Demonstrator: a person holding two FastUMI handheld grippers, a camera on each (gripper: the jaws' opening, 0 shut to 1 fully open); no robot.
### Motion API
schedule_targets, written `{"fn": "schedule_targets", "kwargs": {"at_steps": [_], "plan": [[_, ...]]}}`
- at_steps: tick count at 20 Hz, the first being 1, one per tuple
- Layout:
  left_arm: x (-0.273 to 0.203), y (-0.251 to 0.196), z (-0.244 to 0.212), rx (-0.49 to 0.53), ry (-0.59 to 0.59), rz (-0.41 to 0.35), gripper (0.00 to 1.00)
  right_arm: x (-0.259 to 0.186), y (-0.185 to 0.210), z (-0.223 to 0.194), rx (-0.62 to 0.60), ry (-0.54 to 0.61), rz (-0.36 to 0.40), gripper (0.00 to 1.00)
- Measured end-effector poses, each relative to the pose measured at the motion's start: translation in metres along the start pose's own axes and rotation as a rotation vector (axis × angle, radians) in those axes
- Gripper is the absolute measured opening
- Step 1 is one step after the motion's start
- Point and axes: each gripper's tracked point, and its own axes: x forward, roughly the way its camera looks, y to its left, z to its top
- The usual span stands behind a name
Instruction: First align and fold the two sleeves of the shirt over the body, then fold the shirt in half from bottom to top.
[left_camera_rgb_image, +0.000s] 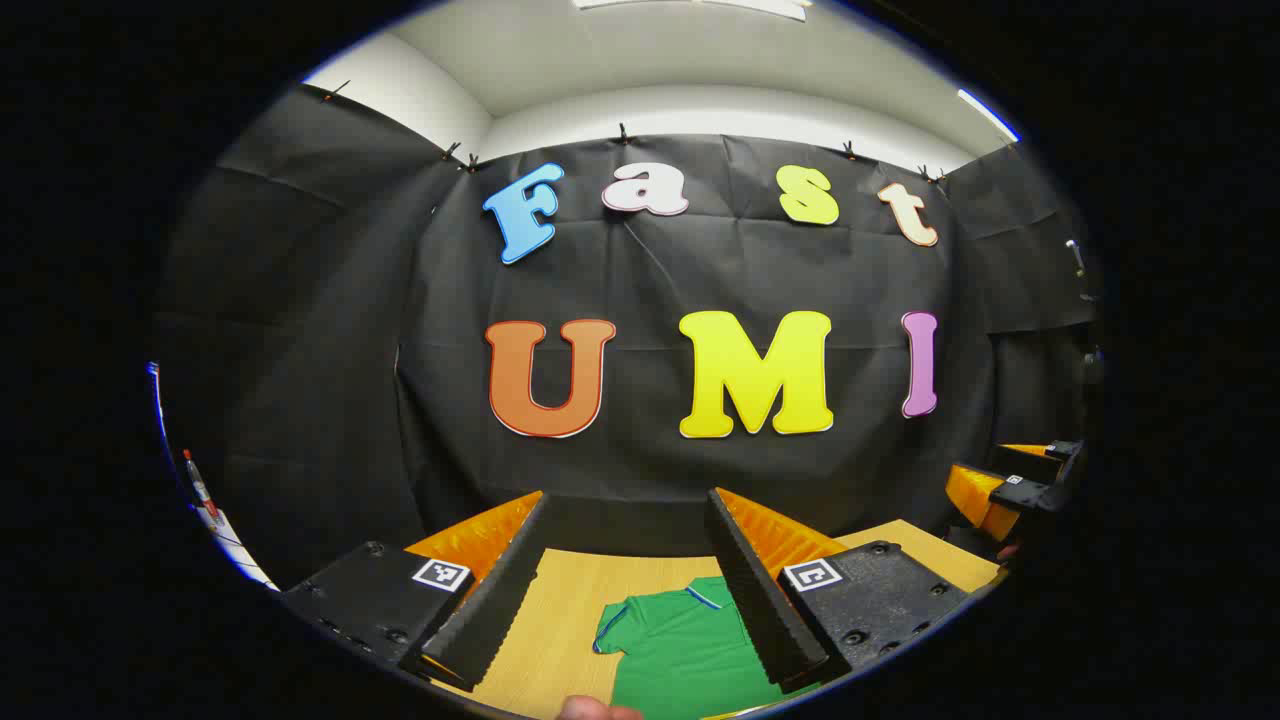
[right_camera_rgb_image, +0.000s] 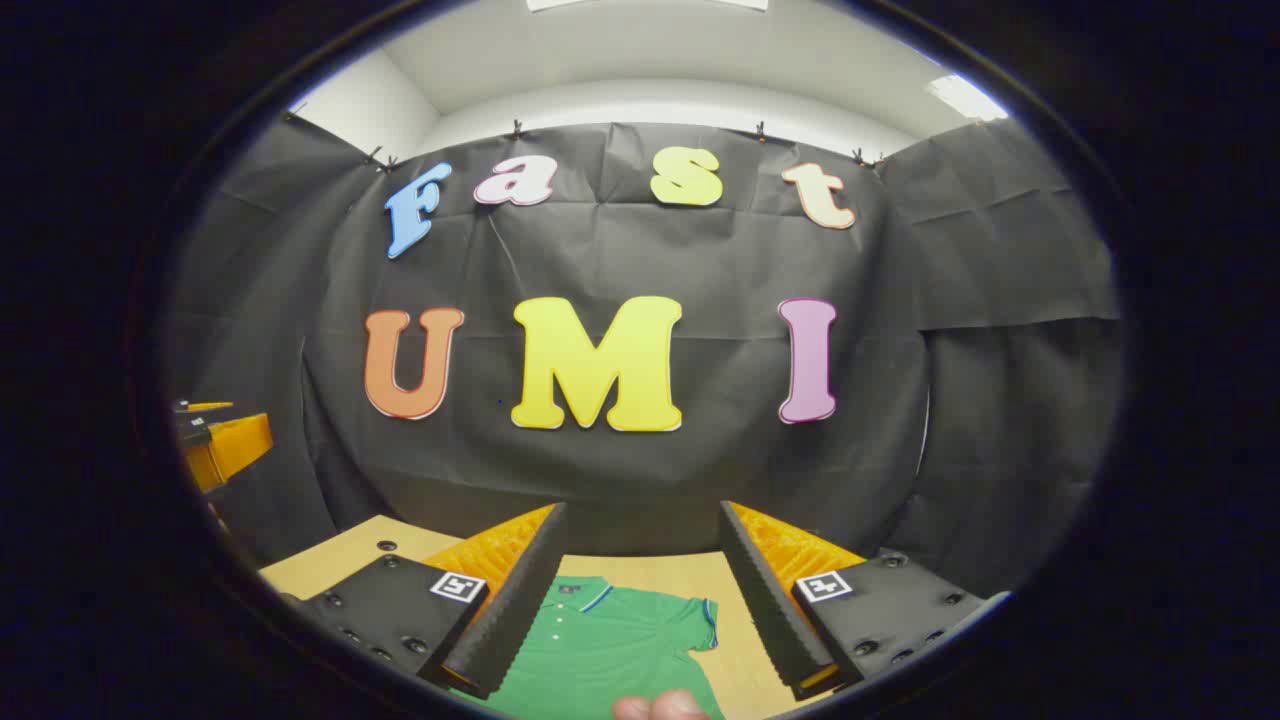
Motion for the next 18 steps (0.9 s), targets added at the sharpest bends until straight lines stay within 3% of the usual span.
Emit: {"fn": "schedule_targets", "kwargs": {"at_steps": [10,14,15,16,18], "plan": [[0.004,-0.035,-0.015,-0.005,0.033,-0.051,0.98,0.001,-0.013,-0.013,-0.033,0.031,0.015,0.96],[0.008,-0.032,-0.024,0.002,0.066,-0.034,0.98,0.003,-0.020,-0.016,-0.030,0.043,0.004,0.96],[0.008,-0.031,-0.025,0.000,0.068,-0.031,0.88,0.004,-0.021,-0.016,-0.031,0.045,0.005,0.96],[0.009,-0.032,-0.025,-0.001,0.069,-0.029,0.98,0.005,-0.022,-0.018,-0.032,0.049,0.008,0.96],[0.007,-0.032,-0.027,0.002,0.072,-0.025,0.98,0.007,-0.023,-0.023,-0.031,0.071,0.010,0.96]]}}
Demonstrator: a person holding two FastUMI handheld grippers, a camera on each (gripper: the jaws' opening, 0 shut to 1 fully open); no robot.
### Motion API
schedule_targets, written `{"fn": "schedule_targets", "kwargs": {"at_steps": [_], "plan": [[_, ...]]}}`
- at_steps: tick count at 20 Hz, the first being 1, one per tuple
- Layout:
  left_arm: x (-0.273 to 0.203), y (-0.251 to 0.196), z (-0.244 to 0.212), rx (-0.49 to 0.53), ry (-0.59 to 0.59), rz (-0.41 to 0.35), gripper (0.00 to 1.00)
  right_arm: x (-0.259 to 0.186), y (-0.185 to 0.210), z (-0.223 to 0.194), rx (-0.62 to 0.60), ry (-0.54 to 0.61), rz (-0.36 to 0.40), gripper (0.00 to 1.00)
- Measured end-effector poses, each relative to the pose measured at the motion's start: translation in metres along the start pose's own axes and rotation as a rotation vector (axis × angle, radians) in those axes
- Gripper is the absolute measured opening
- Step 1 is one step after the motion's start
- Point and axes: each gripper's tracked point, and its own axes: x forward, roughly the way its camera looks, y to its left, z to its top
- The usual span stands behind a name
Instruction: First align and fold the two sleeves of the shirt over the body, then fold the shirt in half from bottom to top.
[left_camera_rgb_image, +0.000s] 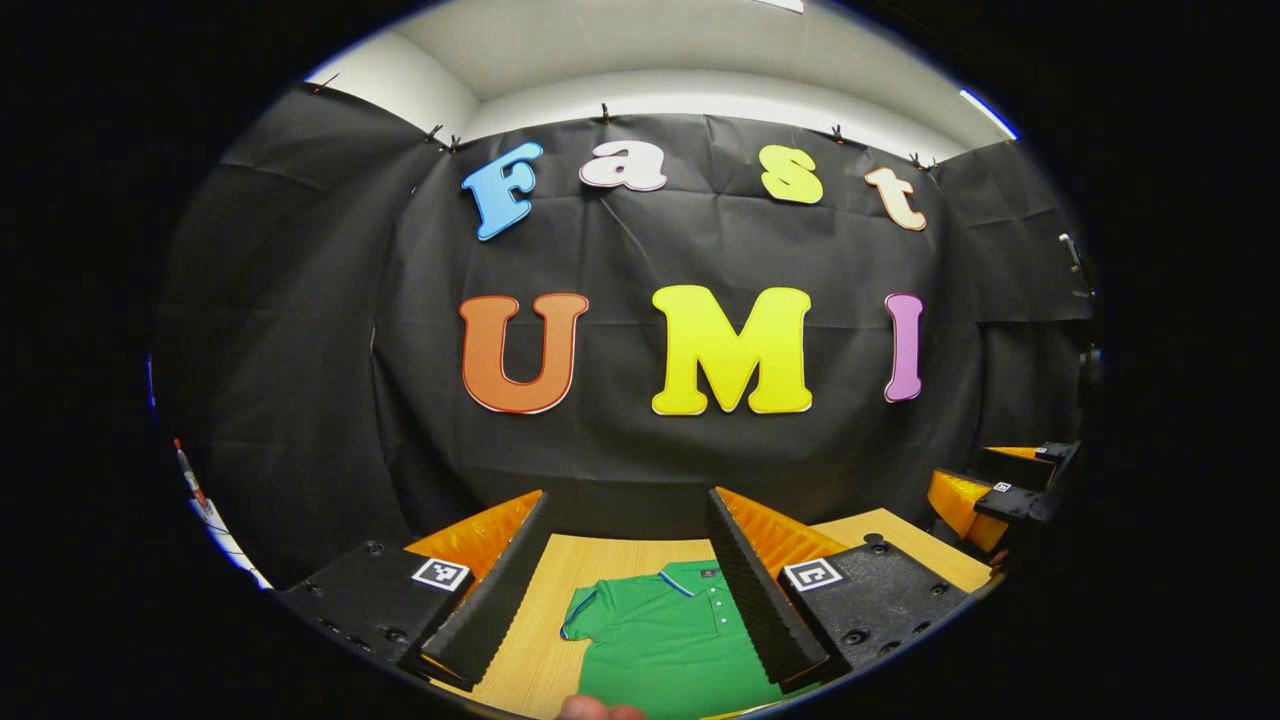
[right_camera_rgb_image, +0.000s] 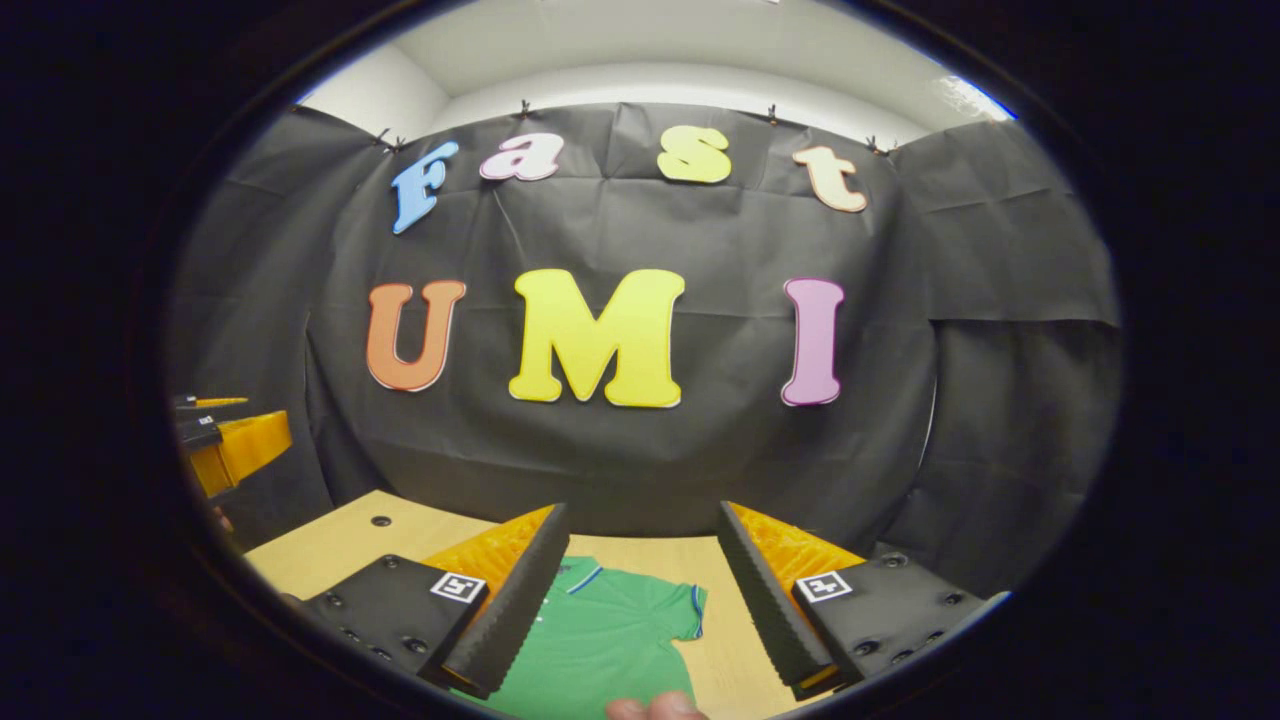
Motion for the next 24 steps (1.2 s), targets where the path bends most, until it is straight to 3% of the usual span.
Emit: {"fn": "schedule_targets", "kwargs": {"at_steps": [9,24], "plan": [[0.000,-0.004,-0.008,0.005,0.025,0.016,0.98,0.003,-0.005,-0.014,-0.015,0.052,0.036,0.96],[0.000,-0.032,-0.038,0.022,0.110,-0.006,0.98,0.033,-0.062,-0.071,-0.020,0.184,0.011,0.96]]}}
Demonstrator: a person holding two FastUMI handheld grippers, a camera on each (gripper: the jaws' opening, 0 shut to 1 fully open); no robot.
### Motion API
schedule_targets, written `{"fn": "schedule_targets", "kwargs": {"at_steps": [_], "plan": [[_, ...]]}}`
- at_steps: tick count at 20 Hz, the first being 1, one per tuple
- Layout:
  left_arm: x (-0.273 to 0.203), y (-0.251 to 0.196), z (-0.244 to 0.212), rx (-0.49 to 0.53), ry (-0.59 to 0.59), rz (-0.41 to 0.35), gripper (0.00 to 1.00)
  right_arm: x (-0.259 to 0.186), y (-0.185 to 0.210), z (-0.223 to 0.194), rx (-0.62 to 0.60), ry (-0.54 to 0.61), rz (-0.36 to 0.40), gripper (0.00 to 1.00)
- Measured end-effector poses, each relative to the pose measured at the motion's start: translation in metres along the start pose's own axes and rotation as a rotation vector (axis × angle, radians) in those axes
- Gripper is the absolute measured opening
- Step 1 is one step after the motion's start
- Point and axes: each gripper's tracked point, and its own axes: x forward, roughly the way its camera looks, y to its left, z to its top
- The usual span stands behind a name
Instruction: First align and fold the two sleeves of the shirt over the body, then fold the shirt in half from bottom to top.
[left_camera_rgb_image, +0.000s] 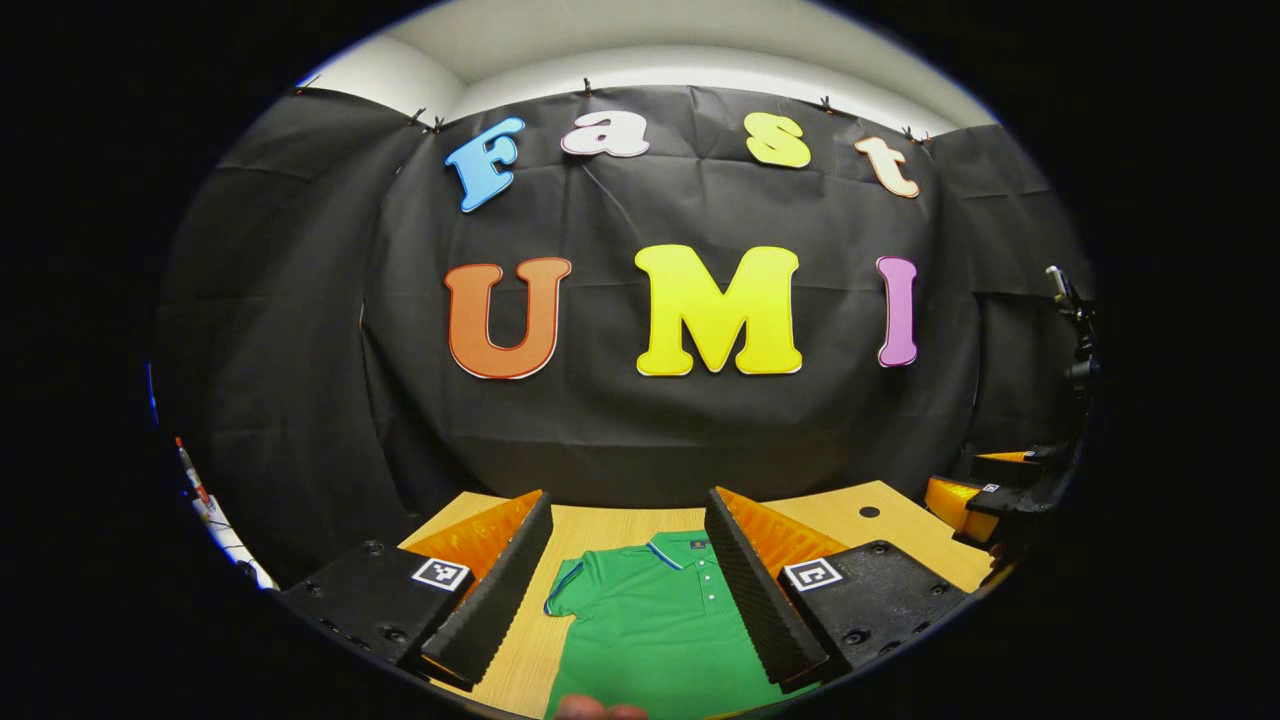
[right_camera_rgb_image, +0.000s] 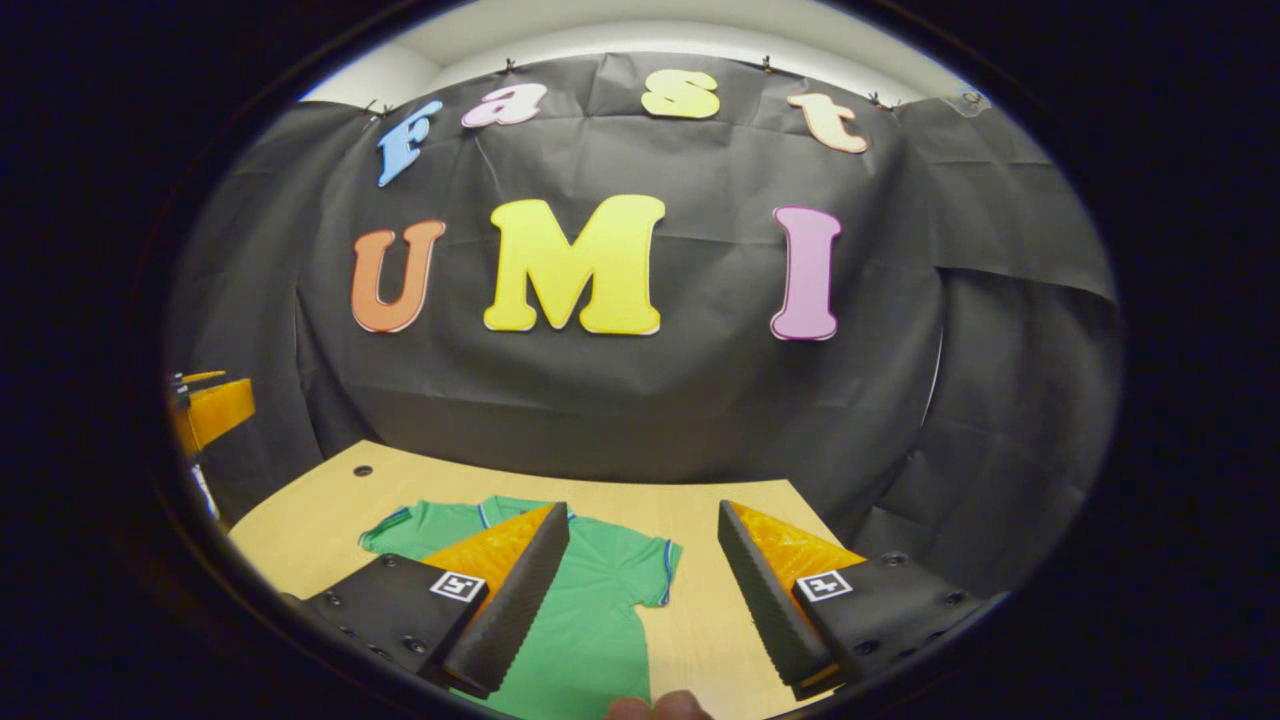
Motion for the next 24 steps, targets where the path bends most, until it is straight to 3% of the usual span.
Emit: {"fn": "schedule_targets", "kwargs": {"at_steps": [8,24], "plan": [[0.002,-0.016,-0.013,-0.005,0.056,0.002,0.98,0.053,-0.018,-0.065,0.012,0.178,0.032,0.97],[0.004,-0.012,-0.043,0.033,0.149,0.075,0.99,0.189,-0.034,-0.167,0.057,0.423,0.056,0.97]]}}
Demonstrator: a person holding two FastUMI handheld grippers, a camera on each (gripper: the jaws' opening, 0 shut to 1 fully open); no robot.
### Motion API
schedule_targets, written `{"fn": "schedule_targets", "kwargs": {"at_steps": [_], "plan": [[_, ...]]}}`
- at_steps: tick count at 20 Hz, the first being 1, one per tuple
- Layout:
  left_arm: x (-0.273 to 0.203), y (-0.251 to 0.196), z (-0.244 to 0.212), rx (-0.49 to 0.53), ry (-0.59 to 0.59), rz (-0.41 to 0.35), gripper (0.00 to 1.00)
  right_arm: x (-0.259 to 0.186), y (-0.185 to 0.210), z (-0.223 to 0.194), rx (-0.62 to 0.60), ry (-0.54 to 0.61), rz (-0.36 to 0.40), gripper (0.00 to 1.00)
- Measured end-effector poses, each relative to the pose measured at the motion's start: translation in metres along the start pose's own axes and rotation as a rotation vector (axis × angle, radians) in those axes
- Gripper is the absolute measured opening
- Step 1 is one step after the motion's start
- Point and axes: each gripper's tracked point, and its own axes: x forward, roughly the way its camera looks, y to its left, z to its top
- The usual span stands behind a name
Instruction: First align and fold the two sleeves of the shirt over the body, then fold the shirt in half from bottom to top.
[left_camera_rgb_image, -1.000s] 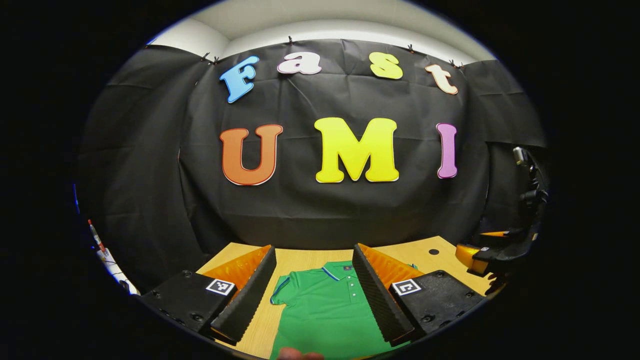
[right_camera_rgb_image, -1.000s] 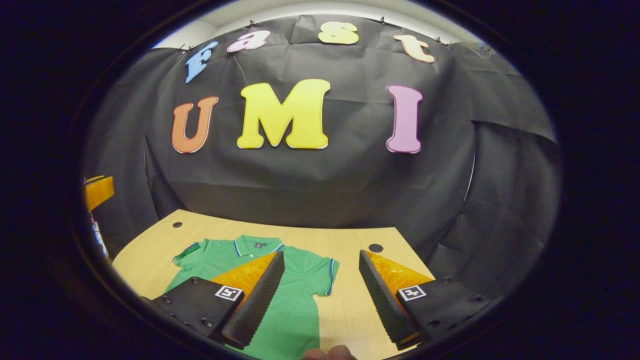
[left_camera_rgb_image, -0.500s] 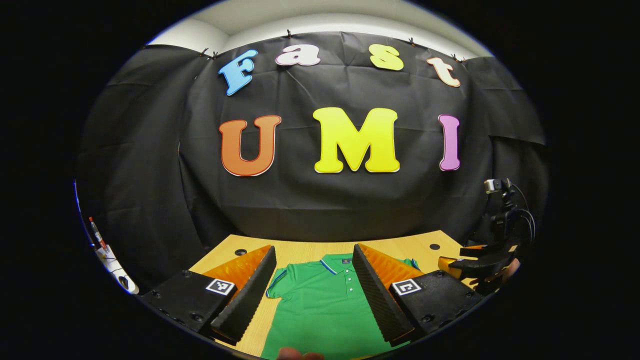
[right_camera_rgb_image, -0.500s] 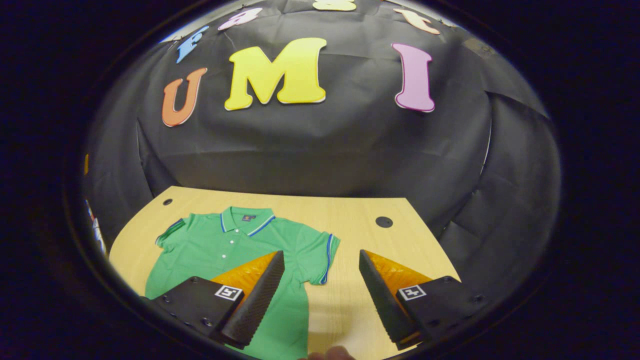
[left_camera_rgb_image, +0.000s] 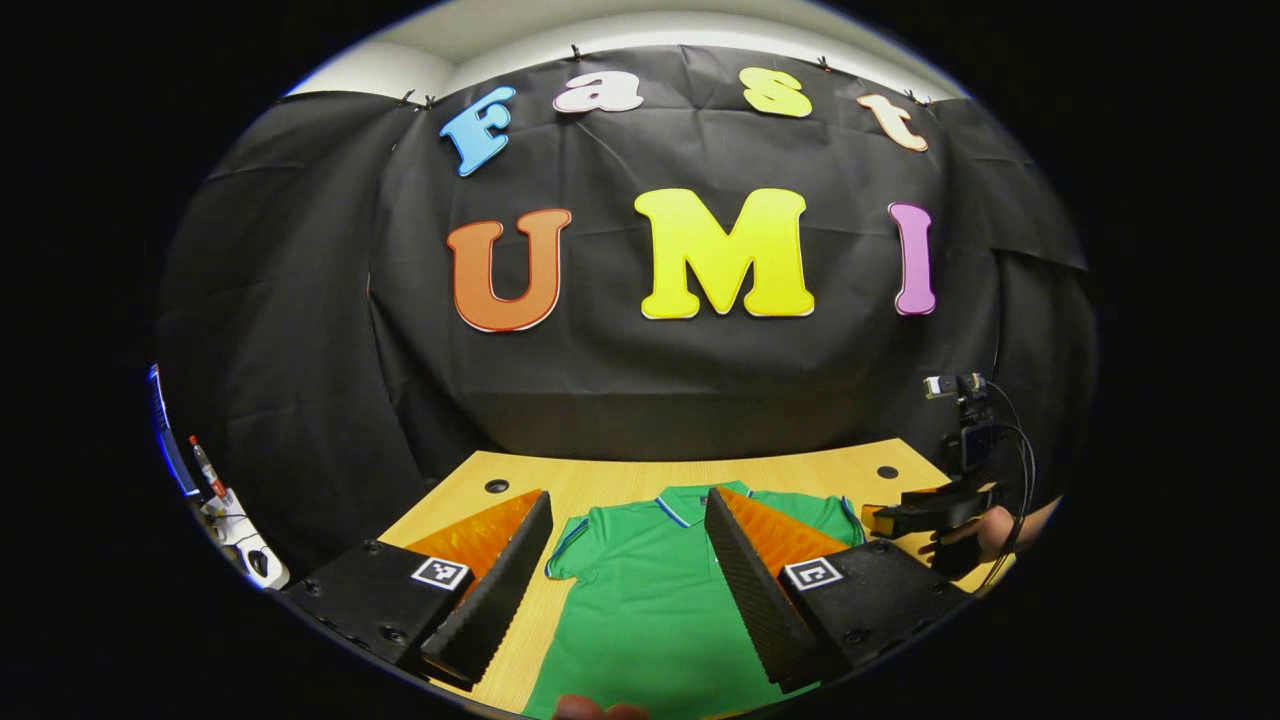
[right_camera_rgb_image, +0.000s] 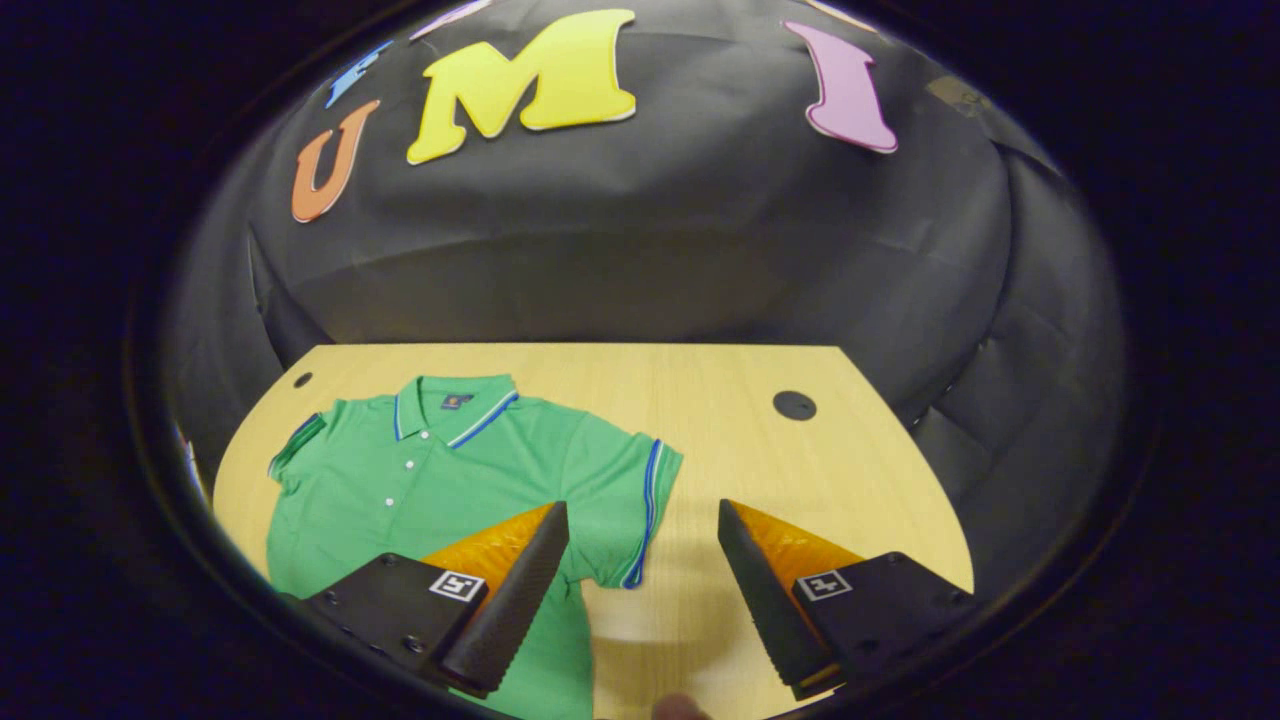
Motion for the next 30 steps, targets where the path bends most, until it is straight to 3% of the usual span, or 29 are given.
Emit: {"fn": "schedule_targets", "kwargs": {"at_steps": [4,14,16,22,27,30], "plan": [[0.001,0.000,-0.011,-0.010,0.036,0.016,0.99,0.037,-0.005,-0.015,0.019,0.078,-0.006,0.97],[0.000,0.007,-0.050,0.004,0.152,0.057,0.99,0.088,-0.011,-0.022,0.015,0.124,-0.020,0.96],[0.001,0.007,-0.050,-0.001,0.154,0.060,0.99,0.090,-0.012,-0.021,-0.011,0.119,-0.016,0.82],[-0.001,0.006,-0.051,-0.006,0.164,0.053,0.99,0.091,0.004,-0.017,-0.049,0.104,0.043,0.05],[0.002,0.012,-0.055,-0.012,0.168,0.071,0.99,0.078,0.005,-0.008,0.094,0.103,0.089,0.09],[-0.002,0.016,-0.052,-0.019,0.165,0.069,0.99,0.066,0.008,0.012,0.107,0.051,0.098,0.09]]}}
